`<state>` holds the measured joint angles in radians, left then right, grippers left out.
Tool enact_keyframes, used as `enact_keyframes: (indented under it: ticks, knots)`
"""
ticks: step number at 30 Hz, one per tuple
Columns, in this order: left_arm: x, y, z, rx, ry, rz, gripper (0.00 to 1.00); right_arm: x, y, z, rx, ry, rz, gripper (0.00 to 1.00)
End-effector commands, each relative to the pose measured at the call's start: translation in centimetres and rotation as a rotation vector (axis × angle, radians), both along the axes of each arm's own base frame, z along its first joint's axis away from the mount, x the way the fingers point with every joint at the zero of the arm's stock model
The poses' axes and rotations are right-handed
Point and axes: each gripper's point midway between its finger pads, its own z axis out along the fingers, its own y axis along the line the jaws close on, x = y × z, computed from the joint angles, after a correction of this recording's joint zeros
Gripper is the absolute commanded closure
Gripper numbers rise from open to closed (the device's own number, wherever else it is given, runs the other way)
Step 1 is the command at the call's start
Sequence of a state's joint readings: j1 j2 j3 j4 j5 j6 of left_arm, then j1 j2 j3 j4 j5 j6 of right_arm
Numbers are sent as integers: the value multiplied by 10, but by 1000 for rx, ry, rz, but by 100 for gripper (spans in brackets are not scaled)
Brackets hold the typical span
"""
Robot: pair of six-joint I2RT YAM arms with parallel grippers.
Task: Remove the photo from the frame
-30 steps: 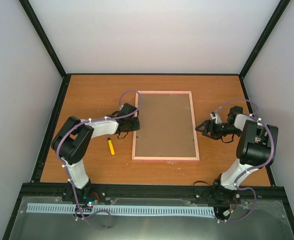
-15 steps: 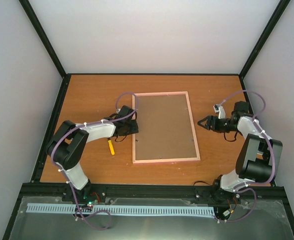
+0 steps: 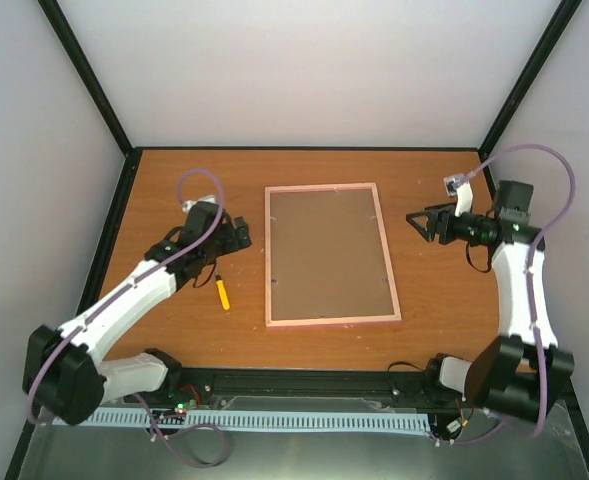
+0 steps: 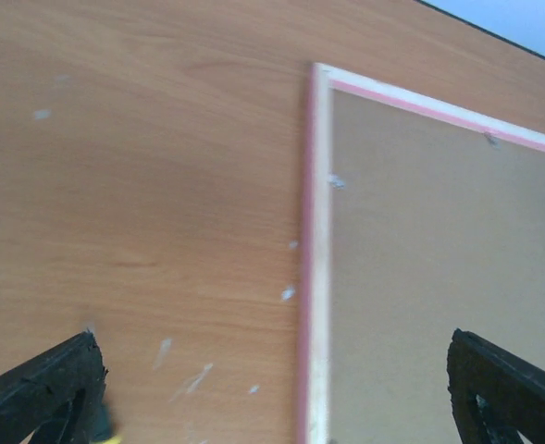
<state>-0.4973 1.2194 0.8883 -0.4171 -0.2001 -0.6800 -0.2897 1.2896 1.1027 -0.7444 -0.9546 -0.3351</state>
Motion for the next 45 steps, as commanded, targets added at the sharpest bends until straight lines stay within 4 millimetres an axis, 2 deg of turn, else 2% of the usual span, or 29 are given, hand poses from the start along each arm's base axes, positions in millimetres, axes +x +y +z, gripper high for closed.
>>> enact_keyframes:
  ticks: [1, 5, 8, 11, 15, 17, 19, 22, 26, 30, 31, 37, 42, 45]
  knots:
    - [-37, 47, -31, 44, 153, 126, 0, -27, 14, 3, 37, -101, 30, 28]
    - [-57, 49, -54, 57, 241, 100, 0, -39, 13, -12, -47, -158, 36, 26]
    - [-68, 39, -64, -2, 255, 40, 0, -37, 12, -6, -61, -175, 38, 26]
    - [-76, 28, -65, -92, 246, 6, 0, -39, 15, -5, -43, -160, 59, 26]
    - [-86, 31, -73, -134, 320, 85, 0, -43, 17, -2, -37, -171, 64, 26]
    - [-93, 26, -85, -142, 397, 76, 0, -44, 19, 1, -27, -182, 71, 26]
    - [-91, 17, -92, -112, 431, -4, 0, -46, 21, 4, -12, -182, 82, 26]
    - [-88, 22, -108, -58, 476, 14, 0, -48, 23, 6, -3, -179, 89, 26]
    - [-81, 19, -104, -79, 446, 21, 10, -48, 24, 8, 13, -170, 91, 26]
    - [-77, 28, -100, -76, 431, 97, 34, -48, 28, 7, 40, -143, 113, 27]
    - [-76, 27, -101, -88, 440, 94, 36, -48, 30, 7, 40, -140, 121, 27]
    - [-66, 41, -115, -15, 576, 133, 35, -51, 36, 5, 35, -136, 148, 28]
    - [-67, 57, -131, 55, 682, 181, 41, -48, 36, -2, 48, -99, 154, 29]
    - [-63, 54, -137, 61, 684, 151, 43, -45, 35, -7, 44, -79, 153, 30]
